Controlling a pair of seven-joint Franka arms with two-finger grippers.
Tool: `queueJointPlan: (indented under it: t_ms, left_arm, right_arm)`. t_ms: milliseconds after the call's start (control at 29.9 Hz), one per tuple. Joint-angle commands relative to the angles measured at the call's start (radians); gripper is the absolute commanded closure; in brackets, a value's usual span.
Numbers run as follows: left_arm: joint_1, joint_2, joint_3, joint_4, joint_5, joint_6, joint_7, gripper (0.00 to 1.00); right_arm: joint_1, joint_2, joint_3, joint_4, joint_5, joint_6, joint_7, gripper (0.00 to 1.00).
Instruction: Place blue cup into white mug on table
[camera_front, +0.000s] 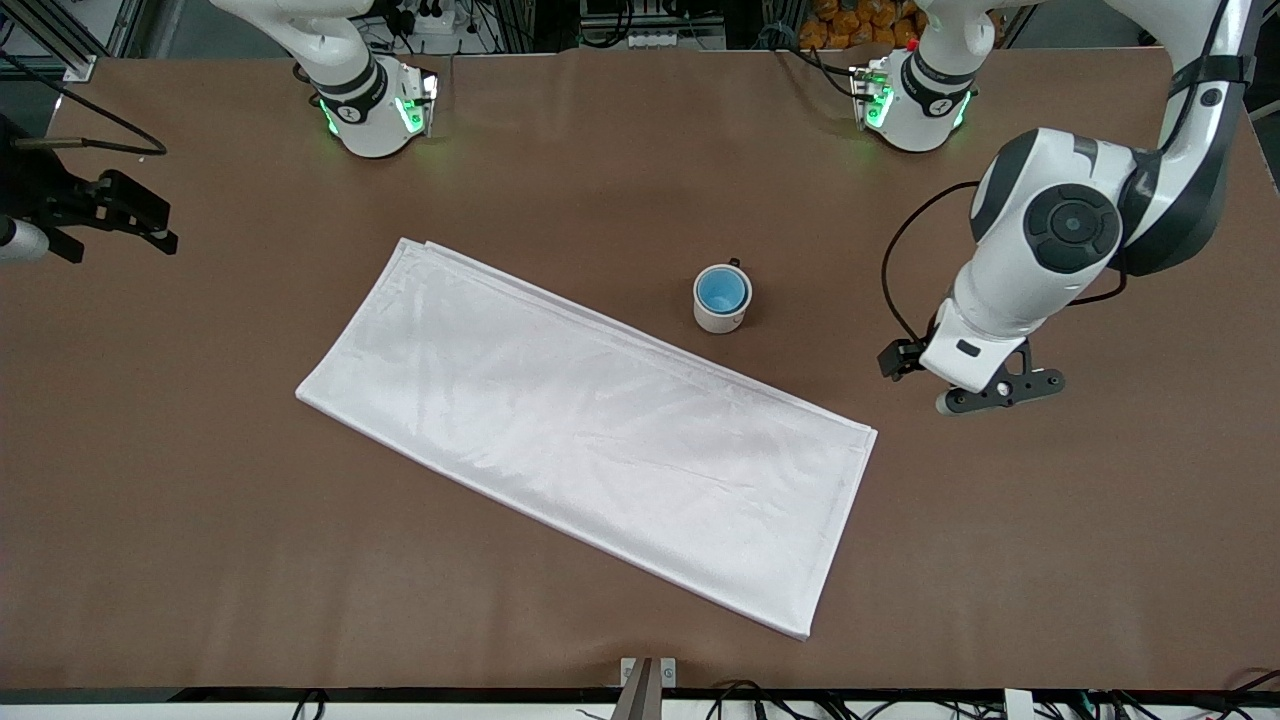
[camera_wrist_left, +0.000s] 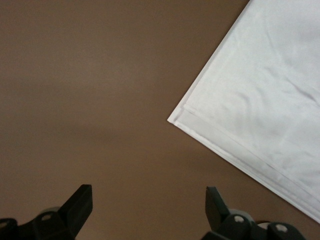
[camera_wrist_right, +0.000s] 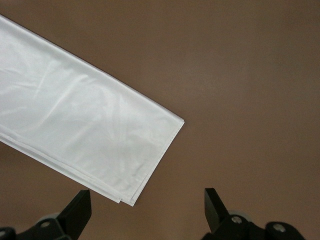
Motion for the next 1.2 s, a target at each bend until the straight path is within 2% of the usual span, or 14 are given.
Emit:
queueJointPlan:
  t_ms: [0,100,201,334,535,736,869,1170]
  left_arm:
    - [-0.023,-0.125,0.108,-0.108,-0.079,-0.007,0.19,0.0]
    - [-0.071,-0.182,0.2,-0.145,-0.144,-0.009,0.364,0.0]
    - [-0.073,-0.221,0.229,-0.159,-0.165,-0.015,0.438,0.0]
    - [-0.076,-0.233,0.262,-0.104,-0.188,-0.015,0.441,0.0]
    - [-0.088,-0.238,0.272,-0.011,-0.193,-0.039,0.439,0.0]
    - [-0.114,-0.235,0.286,0.094,-0.179,-0.2,0.454,0.0]
    - [-0.134,-0.238,0.286,0.111,-0.179,-0.246,0.49,0.0]
    - [-0.14,-0.239,0.286,0.13,-0.179,-0.251,0.491,0.0]
  right_arm:
    - [-0.007,-0.028,0.006,-0.028,-0.005,0.01,-0.014,0.0]
    - [-0.007,-0.028,0.006,-0.028,-0.005,0.009,-0.014,0.0]
    - [-0.005,-0.026,0.006,-0.028,-0.005,0.009,-0.011,0.0]
    - [-0.001,-0.028,0.006,-0.028,-0.005,0.009,-0.008,0.0]
    - [-0.001,-0.026,0.006,-0.025,-0.005,0.009,-0.008,0.0]
    - [-0.001,-0.026,0.006,-0.025,-0.005,0.007,-0.007,0.0]
    - [-0.001,-0.025,0.006,-0.025,-0.005,0.007,-0.007,0.0]
    - [-0.001,-0.025,0.008,-0.025,-0.005,0.009,-0.007,0.0]
